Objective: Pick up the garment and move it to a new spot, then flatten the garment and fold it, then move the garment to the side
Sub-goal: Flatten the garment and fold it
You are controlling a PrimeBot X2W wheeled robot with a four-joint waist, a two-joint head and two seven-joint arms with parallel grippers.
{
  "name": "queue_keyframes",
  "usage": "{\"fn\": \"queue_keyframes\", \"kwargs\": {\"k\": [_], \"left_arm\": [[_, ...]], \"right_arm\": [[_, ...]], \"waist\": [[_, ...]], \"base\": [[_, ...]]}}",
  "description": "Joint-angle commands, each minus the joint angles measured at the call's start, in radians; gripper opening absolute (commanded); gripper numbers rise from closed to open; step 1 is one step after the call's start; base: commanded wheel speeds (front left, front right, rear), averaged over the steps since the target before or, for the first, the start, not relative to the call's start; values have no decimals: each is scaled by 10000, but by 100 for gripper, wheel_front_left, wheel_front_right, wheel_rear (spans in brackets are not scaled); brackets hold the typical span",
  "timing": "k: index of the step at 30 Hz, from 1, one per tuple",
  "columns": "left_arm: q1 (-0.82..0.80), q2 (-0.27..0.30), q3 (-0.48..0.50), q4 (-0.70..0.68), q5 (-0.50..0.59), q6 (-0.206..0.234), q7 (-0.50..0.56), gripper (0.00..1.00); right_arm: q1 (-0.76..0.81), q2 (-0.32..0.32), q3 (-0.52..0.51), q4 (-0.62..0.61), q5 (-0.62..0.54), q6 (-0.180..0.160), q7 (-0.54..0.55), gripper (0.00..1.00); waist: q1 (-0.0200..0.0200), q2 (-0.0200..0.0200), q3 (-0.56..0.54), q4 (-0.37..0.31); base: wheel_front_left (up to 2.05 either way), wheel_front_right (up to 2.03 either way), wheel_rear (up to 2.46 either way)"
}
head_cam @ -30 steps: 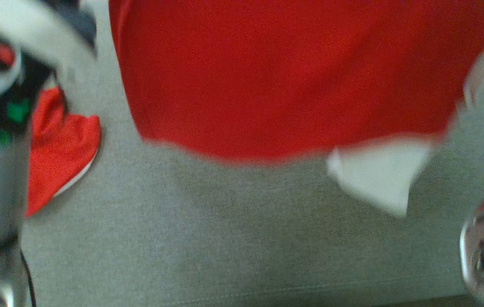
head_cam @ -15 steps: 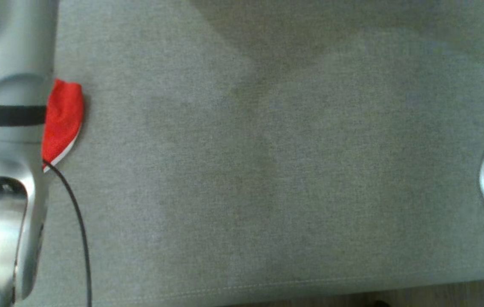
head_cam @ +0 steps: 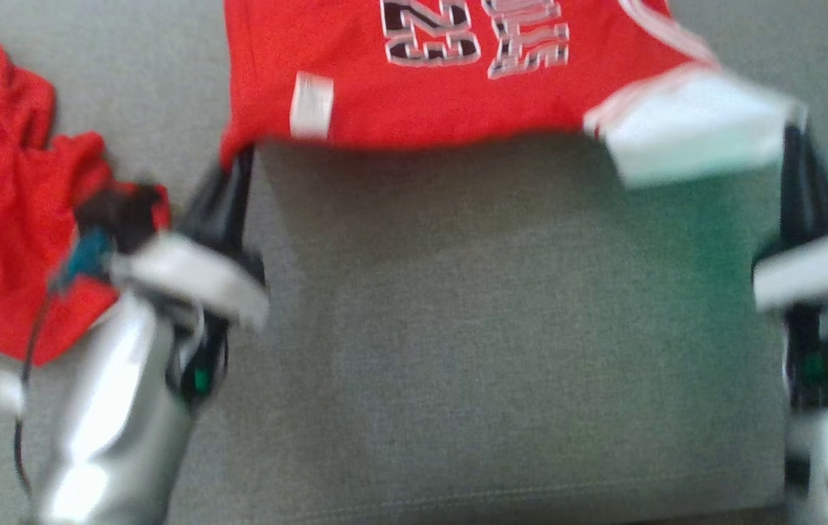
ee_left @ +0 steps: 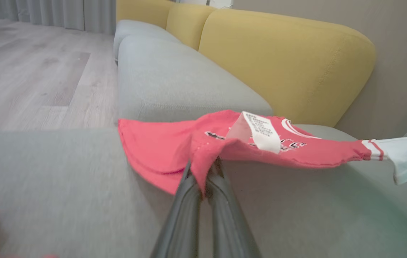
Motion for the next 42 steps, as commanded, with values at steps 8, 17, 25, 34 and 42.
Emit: {"fn": "queue_keyframes", "kwargs": {"k": [8,17,25,34,42], "left_arm": [[3896,605,131,-2998,-400,684,437,0],[6281,998,-99,-5438,-929,1396,1890,0],[4879,1149,-7,-5579,-1449,1346,3391,0],[3066,1537,41,-4567,-1483,1438,4948,0],[1566,1339,-372,-3423,-1204,1277,5493,0]], "right_arm": [[3974,95,-176,-2486,-453,-7,789,0],[6061,104,-580,-3994,-404,-7,1409,0],[3492,105,-330,-3225,-1559,-7,2581,0],[715,-279,-313,-1652,-2341,-7,3451,0],[-923,-657,62,-77,-2701,-7,3487,0]], "waist": [[1,0,-1091,292],[1,0,-1066,435],[1,0,-432,505],[1,0,61,777],[1,0,353,870]], "base": [[0,0,0],[0,0,0],[0,0,0],[0,0,0],[0,0,0]]}}
